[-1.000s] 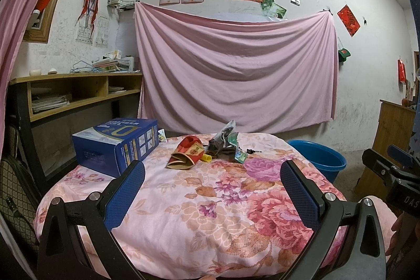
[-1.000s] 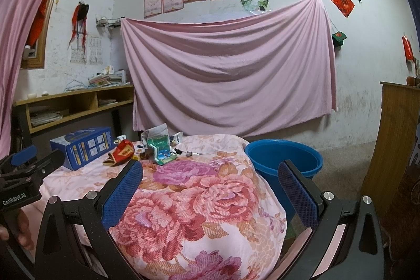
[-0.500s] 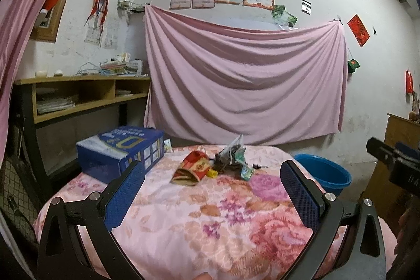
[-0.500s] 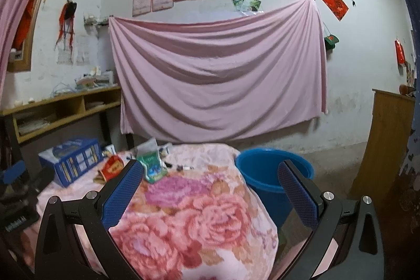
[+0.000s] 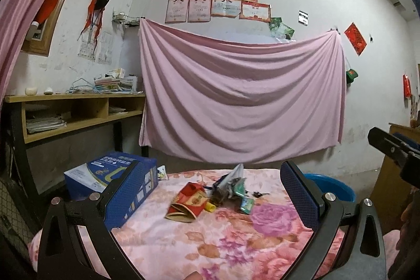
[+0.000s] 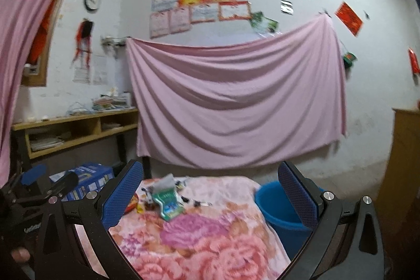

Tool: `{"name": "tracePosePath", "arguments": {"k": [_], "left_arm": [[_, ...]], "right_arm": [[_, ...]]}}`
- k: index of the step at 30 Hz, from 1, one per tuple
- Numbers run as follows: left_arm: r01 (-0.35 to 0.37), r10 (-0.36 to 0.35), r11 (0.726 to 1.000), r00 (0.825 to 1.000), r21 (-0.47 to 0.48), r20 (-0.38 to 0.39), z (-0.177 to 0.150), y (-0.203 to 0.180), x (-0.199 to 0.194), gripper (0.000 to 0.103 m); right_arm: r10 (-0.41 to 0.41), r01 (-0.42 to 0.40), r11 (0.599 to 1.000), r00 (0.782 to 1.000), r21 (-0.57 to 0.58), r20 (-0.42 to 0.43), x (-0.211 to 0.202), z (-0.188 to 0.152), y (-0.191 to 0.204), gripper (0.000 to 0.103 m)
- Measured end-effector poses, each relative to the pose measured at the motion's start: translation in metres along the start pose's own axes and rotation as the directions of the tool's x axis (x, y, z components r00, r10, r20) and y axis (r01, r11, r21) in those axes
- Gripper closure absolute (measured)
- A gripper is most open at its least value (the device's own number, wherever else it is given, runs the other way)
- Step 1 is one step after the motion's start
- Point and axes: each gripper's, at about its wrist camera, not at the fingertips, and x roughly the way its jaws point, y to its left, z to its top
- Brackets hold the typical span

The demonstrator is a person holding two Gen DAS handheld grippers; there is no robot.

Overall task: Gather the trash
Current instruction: 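Grasp the red paper cup with the left tool while the right tool grasps the green packet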

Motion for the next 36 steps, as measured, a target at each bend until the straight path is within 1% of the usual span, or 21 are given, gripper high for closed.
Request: {"name": "tracePosePath", "arguments": {"k": [3,4,7,10,12,14,16,17,18,20,21,23,24,25,26,27,28,29,30,32,36], "left_arm": [[-0.013,0.014,1.000,1.000,0.018,-0.024,-0.001,0.006,0.017,0.002],[-0.018,0.019,1.000,0.999,0.026,-0.039,-0.002,0.009,0.026,0.002],[-0.012,0.016,0.999,0.995,0.042,-0.094,-0.009,0.016,0.052,0.002],[0.013,-0.009,1.000,0.986,0.024,-0.168,-0.018,0.026,0.077,0.002],[0.029,-0.029,1.000,0.973,-0.003,-0.227,-0.024,0.032,0.093,0.002],[0.033,-0.037,0.999,0.961,-0.017,-0.273,-0.028,0.036,0.107,0.002],[0.033,-0.038,0.999,0.945,-0.021,-0.325,-0.035,0.038,0.121,0.002],[0.029,-0.034,0.999,0.938,-0.022,-0.345,-0.037,0.040,0.126,0.002],[0.020,-0.027,1.000,0.927,-0.024,-0.375,-0.041,0.042,0.134,0.002],[0.020,-0.036,0.999,0.912,-0.044,-0.409,-0.046,0.046,0.144,0.003],[0.012,-0.035,0.998,0.902,-0.056,-0.429,-0.048,0.048,0.151,0.003],[0.000,-0.028,0.998,0.885,-0.060,-0.464,-0.052,0.052,0.161,0.003],[-0.006,-0.023,0.998,0.872,-0.057,-0.489,-0.054,0.053,0.169,0.003],[-0.002,-0.027,0.998,0.863,-0.058,-0.504,-0.056,0.054,0.173,0.005],[0.009,-0.040,0.998,0.854,-0.061,-0.518,-0.058,0.056,0.178,0.008],[0.026,-0.057,0.998,0.841,-0.066,-0.538,-0.062,0.058,0.184,0.010],[0.030,-0.063,0.997,0.834,-0.068,-0.548,-0.064,0.059,0.187,0.015],[0.040,-0.075,0.996,0.820,-0.074,-0.568,-0.068,0.061,0.192,0.016],[0.047,-0.089,0.995,0.807,-0.087,-0.584,-0.070,0.063,0.195,0.016],[0.051,-0.111,0.992,0.789,-0.116,-0.604,-0.074,0.068,0.201,0.016],[0.052,-0.132,0.988,0.764,-0.144,-0.631,-0.076,0.074,0.207,0.016]], "right_arm": [[0.055,-0.055,0.998,0.998,-0.028,0.011,0.021,-0.004,0.003,0.000],[0.084,-0.084,0.996,0.996,-0.037,0.007,0.033,-0.006,0.005,0.000],[0.134,-0.135,0.989,0.991,-0.061,-0.029,0.063,-0.011,0.008,0.000],[0.173,-0.181,0.981,0.980,-0.069,-0.102,0.098,-0.016,0.007,0.000],[0.195,-0.207,0.976,0.969,-0.071,-0.152,0.117,-0.021,0.007,0.000],[0.219,-0.239,0.968,0.953,-0.075,-0.211,0.138,-0.028,0.007,0.000],[0.248,-0.279,0.958,0.927,-0.073,-0.282,0.158,-0.036,0.010,0.000],[0.252,-0.286,0.956,0.918,-0.071,-0.306,0.164,-0.041,0.007,0.000],[0.252,-0.292,0.954,0.908,-0.073,-0.336,0.171,-0.044,0.008,0.000],[0.258,-0.308,0.949,0.876,-0.062,-0.407,0.186,-0.054,0.009,0.000],[0.260,-0.312,0.948,0.866,-0.055,-0.428,0.191,-0.056,0.009,0.000],[0.270,-0.326,0.945,0.831,-0.032,-0.485,0.203,-0.064,0.011,0.000],[0.276,-0.333,0.943,0.820,-0.026,-0.501,0.207,-0.066,0.012,0.000],[0.288,-0.346,0.938,0.803,-0.015,-0.522,0.211,-0.069,0.013,0.000],[0.298,-0.361,0.933,0.784,-0.008,-0.544,0.216,-0.072,0.015,0.000],[0.312,-0.380,0.925,0.760,0.000,-0.569,0.220,-0.076,0.018,0.000],[0.323,-0.395,0.919,0.746,0.004,-0.583,0.224,-0.078,0.020,0.000],[0.337,-0.417,0.909,0.725,0.007,-0.601,0.227,-0.081,0.023,0.001],[0.343,-0.429,0.903,0.716,0.004,-0.609,0.231,-0.082,0.026,0.001],[0.366,-0.471,0.882,0.682,0.002,-0.633,0.239,-0.086,0.032,0.001],[0.398,-0.522,0.853,0.631,0.015,-0.666,0.258,-0.091,0.038,0.004]]}}
